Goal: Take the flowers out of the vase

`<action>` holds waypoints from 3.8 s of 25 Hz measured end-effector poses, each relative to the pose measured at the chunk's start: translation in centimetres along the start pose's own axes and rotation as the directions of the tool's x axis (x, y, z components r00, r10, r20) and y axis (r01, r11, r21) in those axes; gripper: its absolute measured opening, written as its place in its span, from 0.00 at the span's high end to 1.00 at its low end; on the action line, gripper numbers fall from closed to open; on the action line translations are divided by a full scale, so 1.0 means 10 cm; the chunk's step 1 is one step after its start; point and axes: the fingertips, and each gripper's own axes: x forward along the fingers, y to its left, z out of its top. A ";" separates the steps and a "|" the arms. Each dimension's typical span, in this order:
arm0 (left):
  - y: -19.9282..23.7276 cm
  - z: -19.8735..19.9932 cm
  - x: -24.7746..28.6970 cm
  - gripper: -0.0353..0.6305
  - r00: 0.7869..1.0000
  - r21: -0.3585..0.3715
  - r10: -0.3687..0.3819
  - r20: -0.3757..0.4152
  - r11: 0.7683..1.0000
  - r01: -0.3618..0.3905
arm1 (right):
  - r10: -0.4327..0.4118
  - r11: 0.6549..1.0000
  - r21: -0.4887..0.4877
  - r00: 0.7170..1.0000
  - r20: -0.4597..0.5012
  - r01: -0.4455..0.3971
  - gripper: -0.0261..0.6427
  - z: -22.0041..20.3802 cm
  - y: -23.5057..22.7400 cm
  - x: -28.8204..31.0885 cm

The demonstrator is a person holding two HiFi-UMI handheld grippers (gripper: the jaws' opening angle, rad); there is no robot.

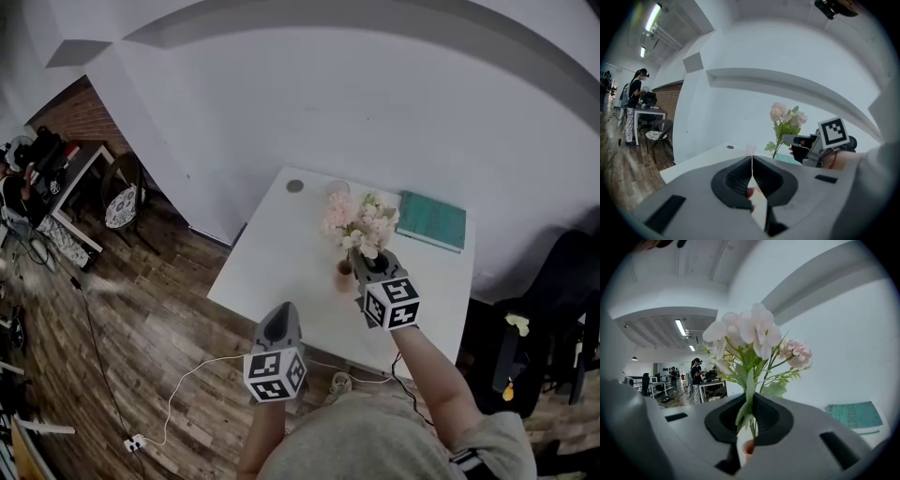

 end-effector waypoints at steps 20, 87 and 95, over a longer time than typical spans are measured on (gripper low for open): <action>-0.18 -0.22 -0.99 0.94 1.000 0.025 -0.027 -0.001 0.999 0.027 | -0.021 0.996 -0.080 0.988 0.154 0.034 0.93 0.73 0.44 -0.65; -0.63 -0.82 -3.50 0.94 0.996 0.042 -0.023 0.089 0.999 0.019 | 0.026 0.999 -0.030 0.992 0.122 -0.022 0.93 -0.20 2.44 -3.61; -0.62 -0.84 -3.49 0.94 0.996 0.043 -0.020 0.088 0.999 0.016 | 0.027 0.999 -0.028 0.992 0.121 -0.024 0.93 -0.22 2.43 -3.59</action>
